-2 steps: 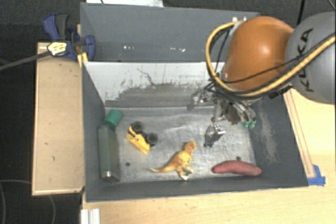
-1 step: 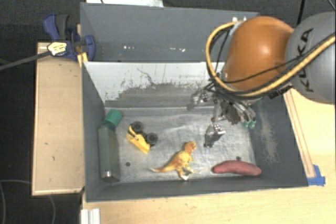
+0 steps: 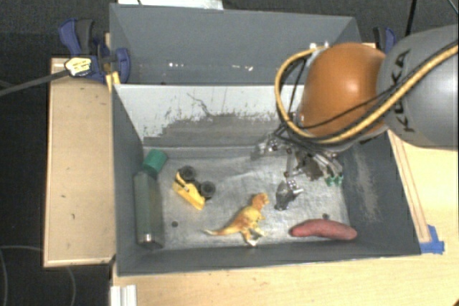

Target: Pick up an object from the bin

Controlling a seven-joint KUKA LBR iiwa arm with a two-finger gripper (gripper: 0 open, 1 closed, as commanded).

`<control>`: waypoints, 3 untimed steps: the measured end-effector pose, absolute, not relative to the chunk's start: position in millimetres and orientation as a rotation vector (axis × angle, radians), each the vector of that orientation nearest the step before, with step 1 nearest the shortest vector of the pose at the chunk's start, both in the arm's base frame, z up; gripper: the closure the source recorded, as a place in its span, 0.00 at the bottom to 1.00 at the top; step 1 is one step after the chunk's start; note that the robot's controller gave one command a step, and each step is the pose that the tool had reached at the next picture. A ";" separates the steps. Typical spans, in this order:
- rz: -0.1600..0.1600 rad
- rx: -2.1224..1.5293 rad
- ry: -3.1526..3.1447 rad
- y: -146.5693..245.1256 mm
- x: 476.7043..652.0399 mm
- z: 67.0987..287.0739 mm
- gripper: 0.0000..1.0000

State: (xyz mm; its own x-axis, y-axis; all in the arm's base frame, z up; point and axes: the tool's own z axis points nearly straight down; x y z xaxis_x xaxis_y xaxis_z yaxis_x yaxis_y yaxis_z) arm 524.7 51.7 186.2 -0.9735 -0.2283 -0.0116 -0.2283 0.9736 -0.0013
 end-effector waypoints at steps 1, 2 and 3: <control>0.001 -0.783 3.040 28.9 499.0 103.5 1.00; 0.001 -0.784 3.040 28.9 499.0 103.5 0.00; 0.001 -0.785 3.039 28.9 499.0 103.5 0.00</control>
Offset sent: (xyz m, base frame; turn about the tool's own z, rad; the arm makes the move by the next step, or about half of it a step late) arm 0.0000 0.0000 0.0000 0.0000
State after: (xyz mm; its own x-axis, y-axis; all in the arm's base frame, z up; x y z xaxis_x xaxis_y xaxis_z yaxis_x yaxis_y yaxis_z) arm 499.0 28.9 103.5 -0.8749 -0.4842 -0.0025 -0.4842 0.8749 -0.0002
